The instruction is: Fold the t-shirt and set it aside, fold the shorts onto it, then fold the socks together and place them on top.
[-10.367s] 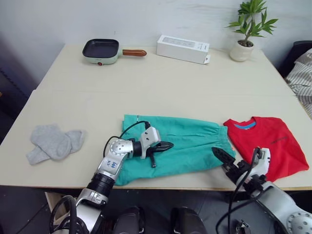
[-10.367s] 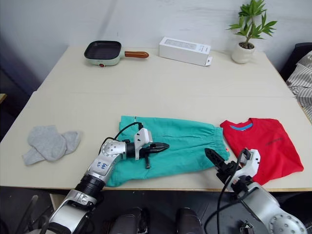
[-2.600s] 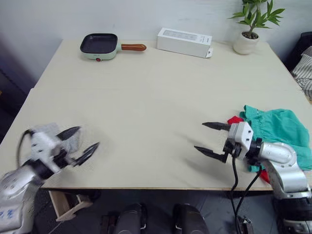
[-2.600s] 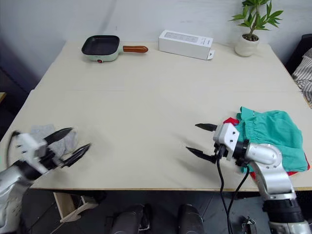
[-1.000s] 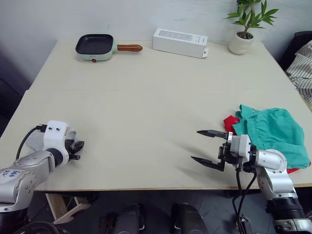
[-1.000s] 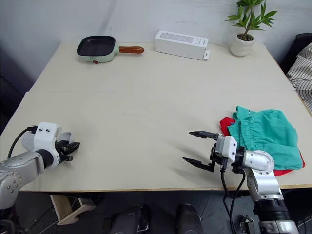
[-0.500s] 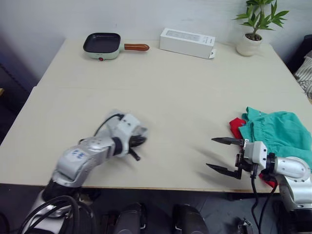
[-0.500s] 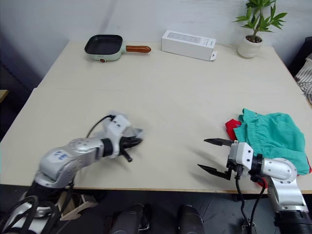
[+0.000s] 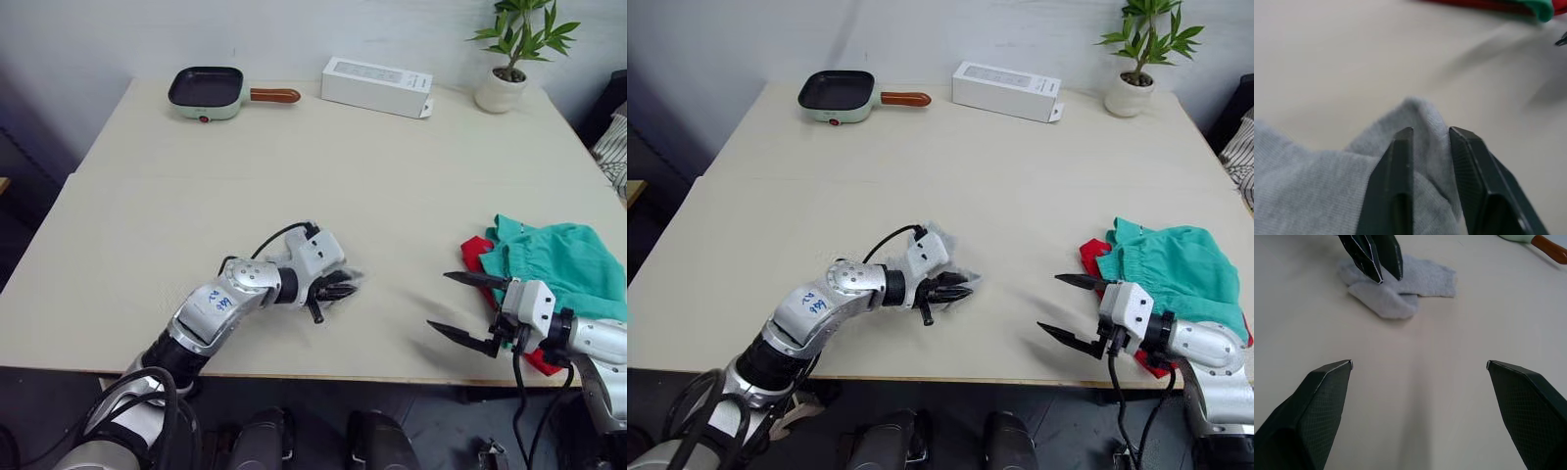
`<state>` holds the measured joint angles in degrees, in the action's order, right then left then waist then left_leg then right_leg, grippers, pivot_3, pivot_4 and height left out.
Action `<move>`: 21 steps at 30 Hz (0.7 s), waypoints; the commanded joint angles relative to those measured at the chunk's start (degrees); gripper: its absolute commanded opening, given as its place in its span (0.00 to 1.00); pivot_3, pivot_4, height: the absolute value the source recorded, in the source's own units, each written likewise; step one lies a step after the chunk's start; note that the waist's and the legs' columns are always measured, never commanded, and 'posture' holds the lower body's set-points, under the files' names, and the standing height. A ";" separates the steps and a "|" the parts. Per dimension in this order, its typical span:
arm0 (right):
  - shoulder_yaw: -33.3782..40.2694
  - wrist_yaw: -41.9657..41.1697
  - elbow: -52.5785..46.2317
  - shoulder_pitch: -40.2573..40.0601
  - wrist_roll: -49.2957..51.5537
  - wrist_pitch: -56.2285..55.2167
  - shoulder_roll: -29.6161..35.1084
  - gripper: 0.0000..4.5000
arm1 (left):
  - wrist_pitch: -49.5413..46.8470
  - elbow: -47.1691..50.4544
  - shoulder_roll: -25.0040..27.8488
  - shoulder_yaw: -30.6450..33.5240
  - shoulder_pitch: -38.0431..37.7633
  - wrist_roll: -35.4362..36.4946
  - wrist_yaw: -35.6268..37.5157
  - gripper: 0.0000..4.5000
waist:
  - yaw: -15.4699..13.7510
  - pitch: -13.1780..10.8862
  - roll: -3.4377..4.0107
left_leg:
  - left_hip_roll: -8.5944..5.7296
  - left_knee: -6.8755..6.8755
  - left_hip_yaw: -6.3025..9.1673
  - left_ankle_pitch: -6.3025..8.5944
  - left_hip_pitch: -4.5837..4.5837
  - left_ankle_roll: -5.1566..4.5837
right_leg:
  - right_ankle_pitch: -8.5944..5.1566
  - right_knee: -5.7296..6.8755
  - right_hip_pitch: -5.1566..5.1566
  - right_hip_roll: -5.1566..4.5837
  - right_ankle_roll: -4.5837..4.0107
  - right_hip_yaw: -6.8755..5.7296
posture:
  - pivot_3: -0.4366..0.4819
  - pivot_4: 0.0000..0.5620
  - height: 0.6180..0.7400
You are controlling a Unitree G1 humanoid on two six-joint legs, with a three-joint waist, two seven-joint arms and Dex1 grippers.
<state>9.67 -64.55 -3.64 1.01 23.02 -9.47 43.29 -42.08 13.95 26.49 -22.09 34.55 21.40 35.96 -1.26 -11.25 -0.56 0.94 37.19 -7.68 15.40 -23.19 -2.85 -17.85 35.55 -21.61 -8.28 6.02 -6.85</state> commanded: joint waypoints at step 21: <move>-21.77 10.14 4.76 19.75 -22.90 -5.50 -8.02 1.00 | 26.07 -31.44 8.52 15.73 -0.93 -6.03 19.89 0.53 | 0.42 -0.04 0.01 | -0.19 0.06 0.06 0.08 -0.17 -0.20 | 0.04 0.09 -0.09 -0.12 0.07 -0.29 | 0.48 0.27 1.00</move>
<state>-12.19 -54.40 0.89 20.30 0.18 -12.59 35.53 -17.27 -16.93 35.11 -7.15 32.22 15.68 55.27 -0.84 -11.29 -0.55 0.76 37.25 -7.62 15.47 -23.35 -3.03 -17.81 35.65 -21.70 -8.37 6.09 -7.21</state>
